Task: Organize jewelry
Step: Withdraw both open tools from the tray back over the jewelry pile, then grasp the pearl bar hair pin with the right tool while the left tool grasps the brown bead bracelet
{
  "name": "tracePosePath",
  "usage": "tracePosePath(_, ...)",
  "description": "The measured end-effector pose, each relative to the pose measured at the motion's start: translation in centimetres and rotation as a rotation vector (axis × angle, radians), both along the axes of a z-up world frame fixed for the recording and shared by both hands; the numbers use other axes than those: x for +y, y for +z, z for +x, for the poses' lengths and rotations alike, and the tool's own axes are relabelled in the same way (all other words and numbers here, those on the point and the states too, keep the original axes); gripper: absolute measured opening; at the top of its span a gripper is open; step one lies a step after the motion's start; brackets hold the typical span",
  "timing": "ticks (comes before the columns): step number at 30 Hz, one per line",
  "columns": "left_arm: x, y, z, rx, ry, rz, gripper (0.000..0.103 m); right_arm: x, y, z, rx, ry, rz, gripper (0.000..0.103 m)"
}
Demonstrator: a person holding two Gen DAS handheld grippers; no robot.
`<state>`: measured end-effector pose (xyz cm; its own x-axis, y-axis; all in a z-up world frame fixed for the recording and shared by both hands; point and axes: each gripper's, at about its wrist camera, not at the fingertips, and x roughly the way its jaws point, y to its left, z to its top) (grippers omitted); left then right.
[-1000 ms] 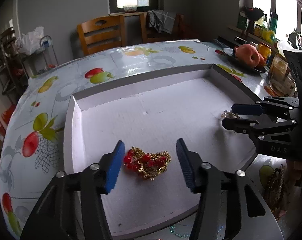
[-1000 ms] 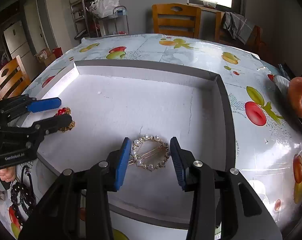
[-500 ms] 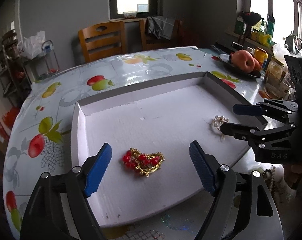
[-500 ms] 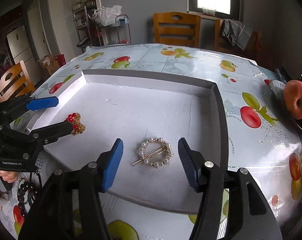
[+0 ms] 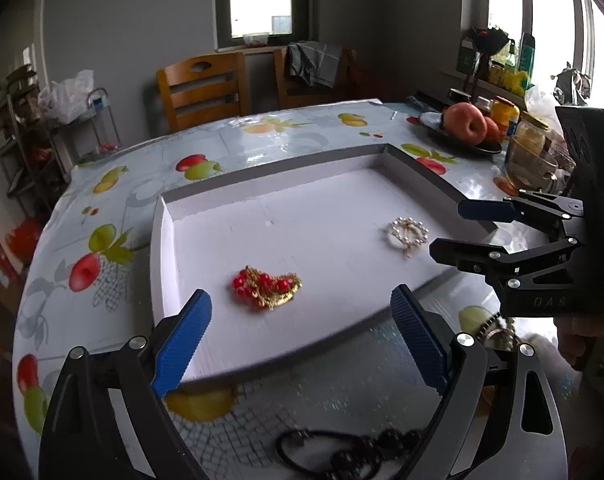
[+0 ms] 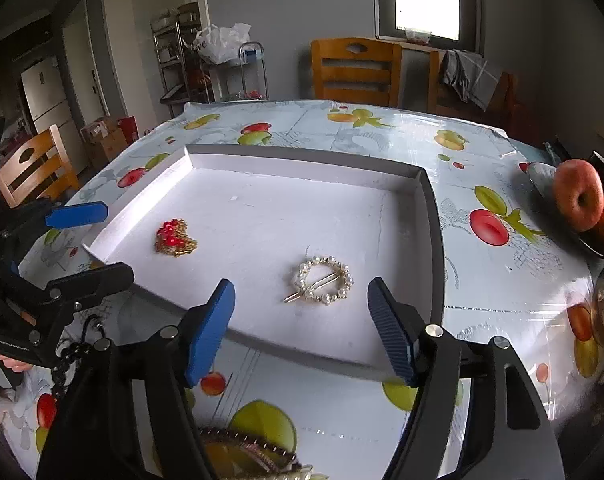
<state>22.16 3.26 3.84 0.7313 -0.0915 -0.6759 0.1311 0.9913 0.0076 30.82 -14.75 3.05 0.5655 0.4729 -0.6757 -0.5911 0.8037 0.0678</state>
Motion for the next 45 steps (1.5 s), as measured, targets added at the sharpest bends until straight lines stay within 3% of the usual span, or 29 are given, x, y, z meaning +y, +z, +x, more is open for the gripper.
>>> tracePosePath(14,0.2,-0.4,-4.1,0.021,-0.001,-0.045,0.091,-2.4,-0.1,-4.5,-0.003,0.002,0.041,0.075)
tracePosePath(28,0.4,-2.0,-7.6,0.07,-0.032,-0.096,0.092,-2.9,-1.8,-7.3,0.05,0.038,-0.006,0.075)
tracePosePath(37,-0.1,-2.8,-7.9,0.085,-0.044,-0.102,0.092,-1.8,-2.7,-7.9,0.07,0.062,-0.082,0.075)
tracePosePath(45,-0.3,-2.6,-7.8,0.078,-0.055,-0.1,0.092,-3.1,-2.8,-7.5,0.103,0.029,-0.039,0.075)
